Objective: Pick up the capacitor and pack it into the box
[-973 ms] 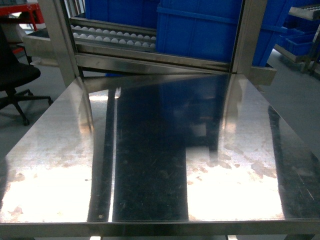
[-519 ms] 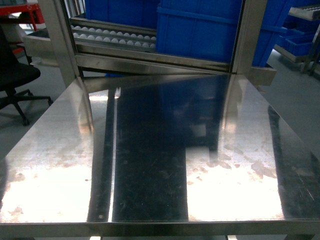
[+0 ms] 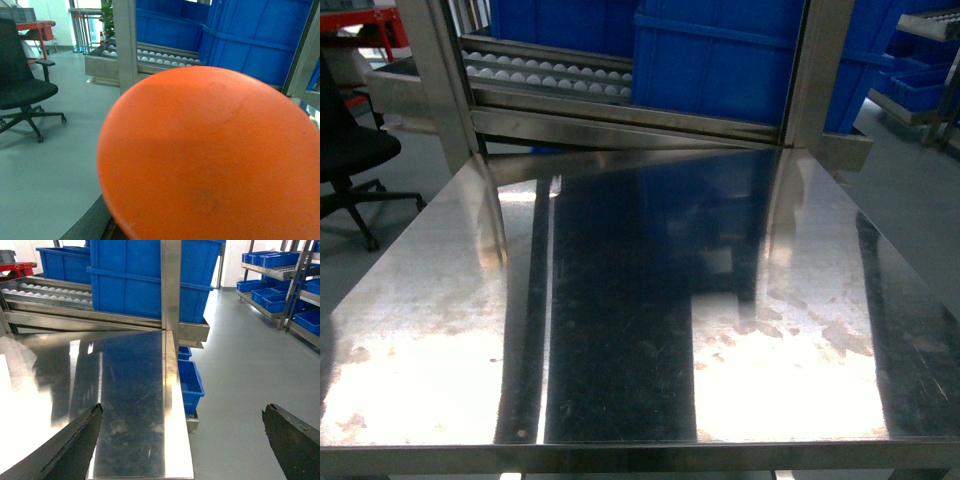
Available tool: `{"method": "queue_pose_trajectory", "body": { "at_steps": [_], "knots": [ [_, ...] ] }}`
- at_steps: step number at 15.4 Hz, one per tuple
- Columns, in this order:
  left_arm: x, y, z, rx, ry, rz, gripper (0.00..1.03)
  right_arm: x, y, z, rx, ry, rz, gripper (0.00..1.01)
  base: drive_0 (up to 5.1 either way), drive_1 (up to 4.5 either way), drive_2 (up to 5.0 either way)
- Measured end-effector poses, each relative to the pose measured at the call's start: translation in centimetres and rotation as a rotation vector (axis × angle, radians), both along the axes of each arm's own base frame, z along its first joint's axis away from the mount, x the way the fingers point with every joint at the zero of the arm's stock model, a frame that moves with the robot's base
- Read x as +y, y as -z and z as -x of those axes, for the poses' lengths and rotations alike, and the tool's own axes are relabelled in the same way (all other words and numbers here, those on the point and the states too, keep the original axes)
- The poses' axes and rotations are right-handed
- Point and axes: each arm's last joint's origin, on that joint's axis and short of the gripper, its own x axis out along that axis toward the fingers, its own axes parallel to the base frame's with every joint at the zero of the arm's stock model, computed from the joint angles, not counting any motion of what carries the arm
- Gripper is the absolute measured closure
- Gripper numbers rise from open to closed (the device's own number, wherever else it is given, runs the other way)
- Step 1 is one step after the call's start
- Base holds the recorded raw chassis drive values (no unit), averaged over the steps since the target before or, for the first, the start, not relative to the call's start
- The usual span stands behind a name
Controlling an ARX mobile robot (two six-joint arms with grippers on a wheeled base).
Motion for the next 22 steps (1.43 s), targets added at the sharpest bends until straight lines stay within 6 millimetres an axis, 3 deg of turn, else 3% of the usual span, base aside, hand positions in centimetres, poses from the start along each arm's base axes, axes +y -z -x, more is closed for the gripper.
{"method": "queue_pose_trajectory", "body": {
  "at_steps": [5, 22],
  "knots": [
    [0.0, 1.3, 0.0, 0.006, -0.008, -0.002, 0.58, 0.0, 0.0, 0.0, 0.001, 0.0, 0.0, 0.03, 0.0, 0.0, 0.0],
    [0.0, 1.2, 0.0, -0.004, -0.003, -0.002, 0.58, 0.0, 0.0, 0.0, 0.0, 0.0, 0.0, 0.03, 0.0, 0.0, 0.0]
  ]
}}
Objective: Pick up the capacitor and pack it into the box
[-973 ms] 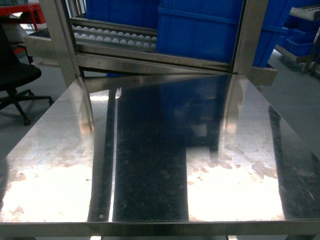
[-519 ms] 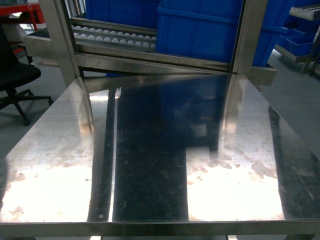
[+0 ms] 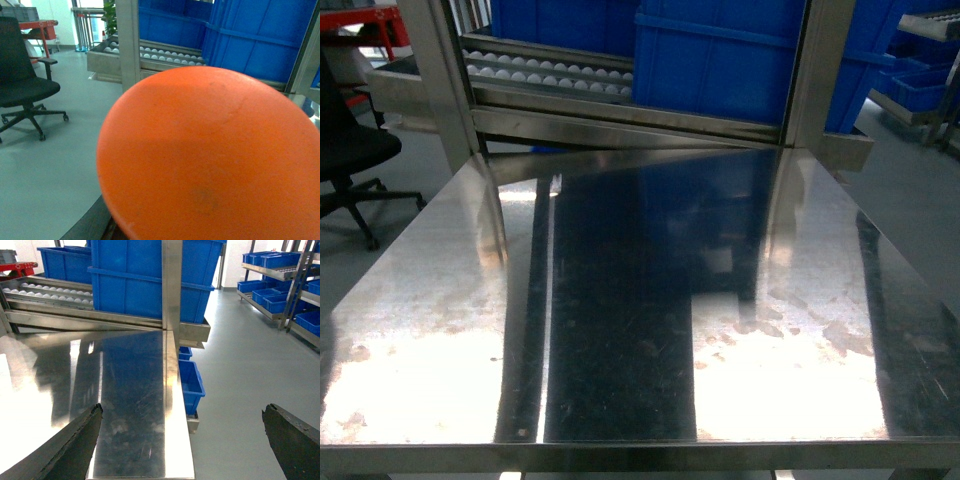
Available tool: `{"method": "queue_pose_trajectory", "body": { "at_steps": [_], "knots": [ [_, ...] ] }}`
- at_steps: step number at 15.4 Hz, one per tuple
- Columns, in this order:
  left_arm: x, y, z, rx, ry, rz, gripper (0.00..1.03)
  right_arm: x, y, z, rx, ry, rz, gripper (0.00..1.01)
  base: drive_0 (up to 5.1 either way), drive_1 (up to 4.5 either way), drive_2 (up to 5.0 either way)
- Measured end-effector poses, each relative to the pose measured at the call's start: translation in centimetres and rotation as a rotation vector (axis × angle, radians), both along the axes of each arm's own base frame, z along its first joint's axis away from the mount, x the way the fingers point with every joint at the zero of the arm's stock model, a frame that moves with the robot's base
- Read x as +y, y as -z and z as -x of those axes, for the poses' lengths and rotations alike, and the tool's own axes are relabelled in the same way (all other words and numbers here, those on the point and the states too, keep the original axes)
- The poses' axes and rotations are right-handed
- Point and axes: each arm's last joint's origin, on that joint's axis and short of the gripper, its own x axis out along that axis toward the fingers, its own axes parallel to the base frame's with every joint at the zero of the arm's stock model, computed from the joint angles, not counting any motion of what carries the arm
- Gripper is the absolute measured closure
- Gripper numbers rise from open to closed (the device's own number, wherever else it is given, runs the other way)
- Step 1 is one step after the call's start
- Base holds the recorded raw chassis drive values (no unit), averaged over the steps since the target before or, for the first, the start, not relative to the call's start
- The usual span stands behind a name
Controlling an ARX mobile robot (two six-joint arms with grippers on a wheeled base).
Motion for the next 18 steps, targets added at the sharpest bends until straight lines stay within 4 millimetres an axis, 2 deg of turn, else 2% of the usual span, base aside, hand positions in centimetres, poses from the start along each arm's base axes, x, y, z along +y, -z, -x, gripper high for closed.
{"method": "queue_pose_trajectory", "body": {
  "at_steps": [18],
  "knots": [
    [0.0, 0.0, 0.0, 0.0, 0.001, 0.0, 0.58, 0.0, 0.0, 0.0, 0.0, 0.0, 0.0, 0.03, 0.0, 0.0, 0.0]
  ]
}}
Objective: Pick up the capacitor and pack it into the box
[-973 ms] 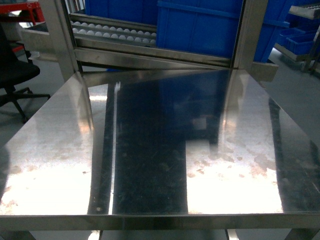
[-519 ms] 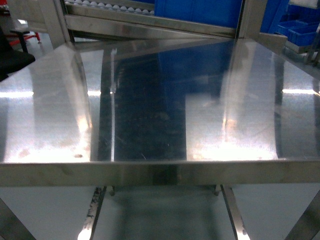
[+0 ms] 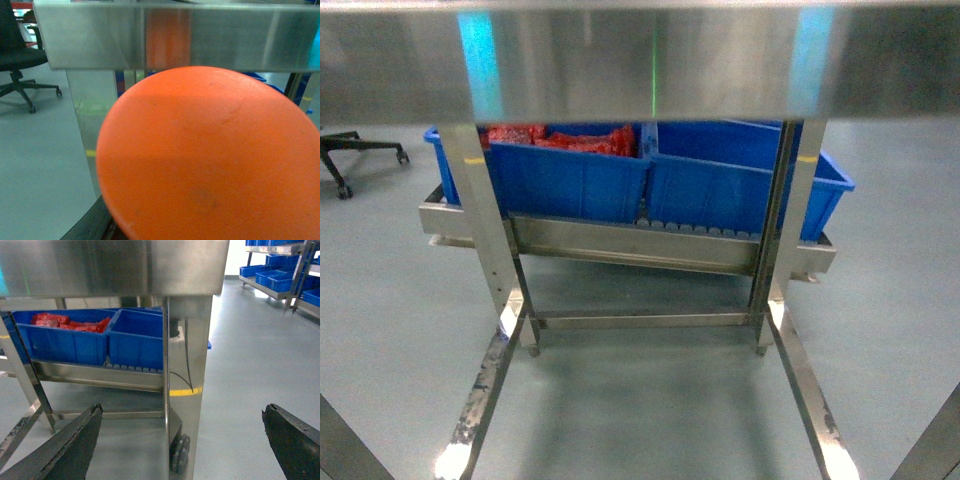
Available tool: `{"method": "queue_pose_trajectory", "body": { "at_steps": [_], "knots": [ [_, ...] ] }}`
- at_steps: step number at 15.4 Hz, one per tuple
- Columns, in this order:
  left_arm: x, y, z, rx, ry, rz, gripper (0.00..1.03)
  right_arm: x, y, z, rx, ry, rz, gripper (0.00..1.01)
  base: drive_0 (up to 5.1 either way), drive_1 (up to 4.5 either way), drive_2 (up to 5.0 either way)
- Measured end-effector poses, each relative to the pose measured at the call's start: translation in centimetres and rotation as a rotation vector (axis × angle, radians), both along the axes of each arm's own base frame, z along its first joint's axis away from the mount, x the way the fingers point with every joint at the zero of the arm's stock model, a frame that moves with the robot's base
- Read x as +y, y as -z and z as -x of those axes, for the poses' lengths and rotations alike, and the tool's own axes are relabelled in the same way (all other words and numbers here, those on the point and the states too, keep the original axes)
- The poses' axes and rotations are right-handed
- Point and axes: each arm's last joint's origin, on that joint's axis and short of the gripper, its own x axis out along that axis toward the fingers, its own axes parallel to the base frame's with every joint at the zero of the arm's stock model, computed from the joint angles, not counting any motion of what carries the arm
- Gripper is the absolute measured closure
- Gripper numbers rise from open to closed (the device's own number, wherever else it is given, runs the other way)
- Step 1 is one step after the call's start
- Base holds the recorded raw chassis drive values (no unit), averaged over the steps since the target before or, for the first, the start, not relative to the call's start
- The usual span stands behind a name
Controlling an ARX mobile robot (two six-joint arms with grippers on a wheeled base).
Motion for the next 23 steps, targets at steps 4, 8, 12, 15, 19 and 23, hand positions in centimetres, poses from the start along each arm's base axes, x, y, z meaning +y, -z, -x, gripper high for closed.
{"method": "queue_pose_trajectory", "body": {
  "at_steps": [4, 8, 12, 15, 19, 23],
  "knots": [
    [0.0, -0.01, 0.0, -0.001, -0.001, 0.0, 0.58, 0.0, 0.0, 0.0, 0.0, 0.0, 0.001, 0.03, 0.0, 0.0, 0.0],
    [0.0, 0.0, 0.0, 0.0, 0.001, 0.0, 0.58, 0.0, 0.0, 0.0, 0.0, 0.0, 0.001, 0.03, 0.0, 0.0, 0.0],
    [0.0, 0.01, 0.0, 0.001, -0.001, 0.0, 0.58, 0.0, 0.03, 0.0, 0.003, -0.001, 0.0, 0.03, 0.0, 0.0, 0.0],
    [0.0, 0.0, 0.0, 0.0, -0.001, 0.0, 0.58, 0.0, 0.01, 0.0, 0.001, 0.0, 0.0, 0.03, 0.0, 0.0, 0.0],
    [0.0, 0.0, 0.0, 0.0, 0.001, 0.0, 0.58, 0.0, 0.0, 0.0, 0.0, 0.001, 0.0, 0.03, -2.4, 1.04, 1.5],
    [0.01, -0.01, 0.0, -0.001, -0.001, 0.0, 0.58, 0.0, 0.0, 0.0, 0.0, 0.0, 0.0, 0.03, -5.0, 2.36, 2.4]
  ]
}}
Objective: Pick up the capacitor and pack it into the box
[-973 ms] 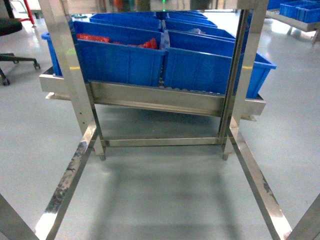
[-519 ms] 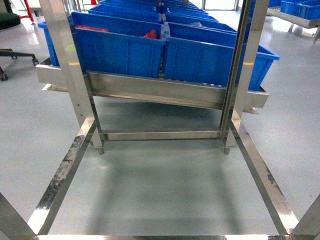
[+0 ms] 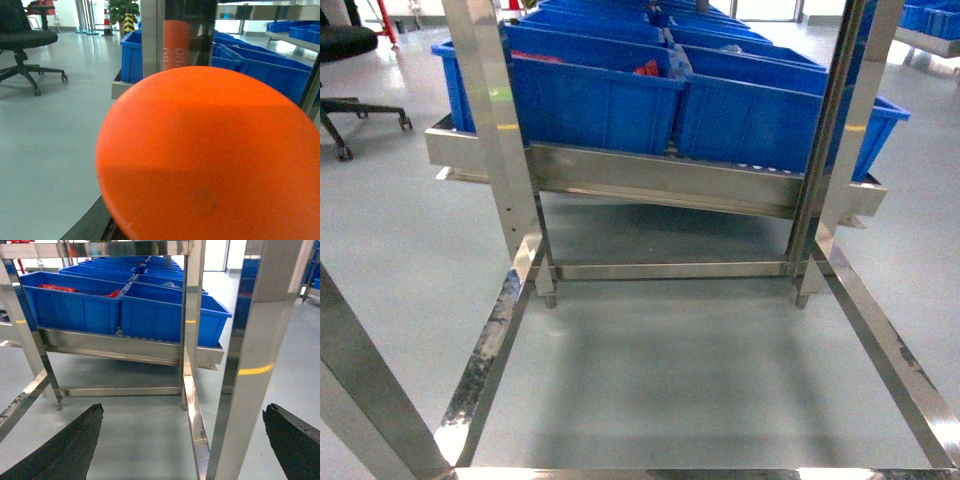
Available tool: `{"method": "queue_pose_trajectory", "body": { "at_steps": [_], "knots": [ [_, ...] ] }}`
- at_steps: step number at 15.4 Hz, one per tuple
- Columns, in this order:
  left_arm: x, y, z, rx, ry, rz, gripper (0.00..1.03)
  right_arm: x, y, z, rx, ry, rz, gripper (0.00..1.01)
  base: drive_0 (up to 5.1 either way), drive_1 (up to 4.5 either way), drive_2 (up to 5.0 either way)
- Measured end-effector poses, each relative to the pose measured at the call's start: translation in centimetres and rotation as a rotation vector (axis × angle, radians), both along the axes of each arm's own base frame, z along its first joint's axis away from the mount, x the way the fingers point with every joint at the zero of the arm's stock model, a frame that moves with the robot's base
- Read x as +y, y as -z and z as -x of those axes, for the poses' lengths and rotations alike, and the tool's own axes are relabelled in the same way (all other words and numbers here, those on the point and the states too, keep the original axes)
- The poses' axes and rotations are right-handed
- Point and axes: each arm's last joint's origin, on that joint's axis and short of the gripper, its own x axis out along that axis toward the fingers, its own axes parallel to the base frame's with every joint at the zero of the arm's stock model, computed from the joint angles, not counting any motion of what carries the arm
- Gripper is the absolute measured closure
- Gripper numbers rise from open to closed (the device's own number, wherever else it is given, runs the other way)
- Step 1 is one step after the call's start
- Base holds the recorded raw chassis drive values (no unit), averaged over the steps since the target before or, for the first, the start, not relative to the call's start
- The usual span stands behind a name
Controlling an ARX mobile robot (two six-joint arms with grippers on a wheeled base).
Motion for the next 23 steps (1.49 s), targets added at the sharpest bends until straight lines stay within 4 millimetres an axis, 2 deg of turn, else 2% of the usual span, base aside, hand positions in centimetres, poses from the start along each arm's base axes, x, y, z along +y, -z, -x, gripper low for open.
{"method": "queue_pose_trajectory", "body": {
  "at_steps": [23],
  "knots": [
    [0.0, 0.01, 0.0, 0.001, 0.0, 0.0, 0.58, 0.0, -0.01, 0.0, -0.001, 0.0, 0.0, 0.03, -4.9, 2.54, 2.5]
  ]
}}
